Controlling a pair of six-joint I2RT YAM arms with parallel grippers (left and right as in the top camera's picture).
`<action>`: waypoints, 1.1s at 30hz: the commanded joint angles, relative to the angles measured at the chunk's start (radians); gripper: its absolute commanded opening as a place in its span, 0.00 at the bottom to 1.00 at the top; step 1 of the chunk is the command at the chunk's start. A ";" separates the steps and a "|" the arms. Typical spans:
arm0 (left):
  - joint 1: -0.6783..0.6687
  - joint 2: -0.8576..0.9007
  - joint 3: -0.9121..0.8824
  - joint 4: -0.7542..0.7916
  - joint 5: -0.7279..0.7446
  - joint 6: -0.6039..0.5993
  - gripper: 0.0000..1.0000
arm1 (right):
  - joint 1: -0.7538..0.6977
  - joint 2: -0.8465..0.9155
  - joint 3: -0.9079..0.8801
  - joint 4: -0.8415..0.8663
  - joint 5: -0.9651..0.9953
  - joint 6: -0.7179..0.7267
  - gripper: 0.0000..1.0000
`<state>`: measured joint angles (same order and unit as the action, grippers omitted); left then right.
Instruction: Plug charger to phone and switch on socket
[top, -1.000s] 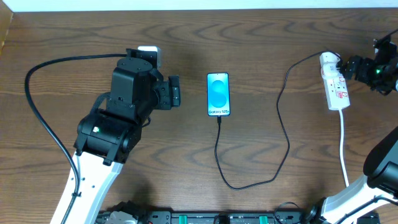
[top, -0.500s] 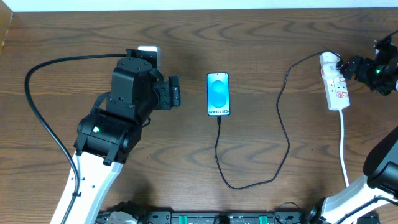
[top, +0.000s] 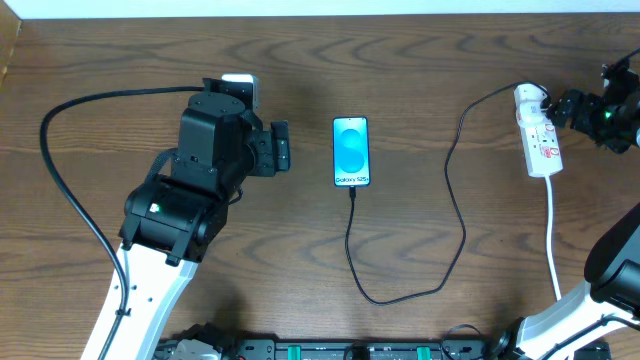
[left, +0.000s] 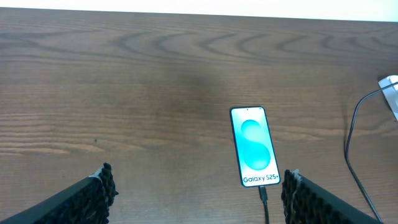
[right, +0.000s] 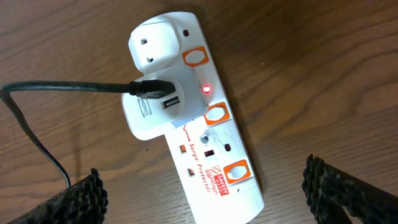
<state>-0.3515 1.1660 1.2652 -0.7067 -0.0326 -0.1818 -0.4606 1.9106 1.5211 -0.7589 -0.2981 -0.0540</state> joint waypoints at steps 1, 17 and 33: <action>0.003 0.003 0.001 -0.001 -0.010 0.017 0.87 | -0.003 -0.009 0.010 0.000 0.001 0.016 0.99; 0.002 -0.032 -0.006 -0.062 -0.010 0.017 0.87 | -0.003 -0.009 0.010 -0.001 0.001 0.016 0.99; 0.002 -0.425 -0.462 0.330 -0.043 0.137 0.87 | -0.003 -0.009 0.010 0.000 0.001 0.016 0.99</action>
<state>-0.3515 0.8207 0.8783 -0.4282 -0.0593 -0.1196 -0.4606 1.9106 1.5211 -0.7589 -0.2970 -0.0509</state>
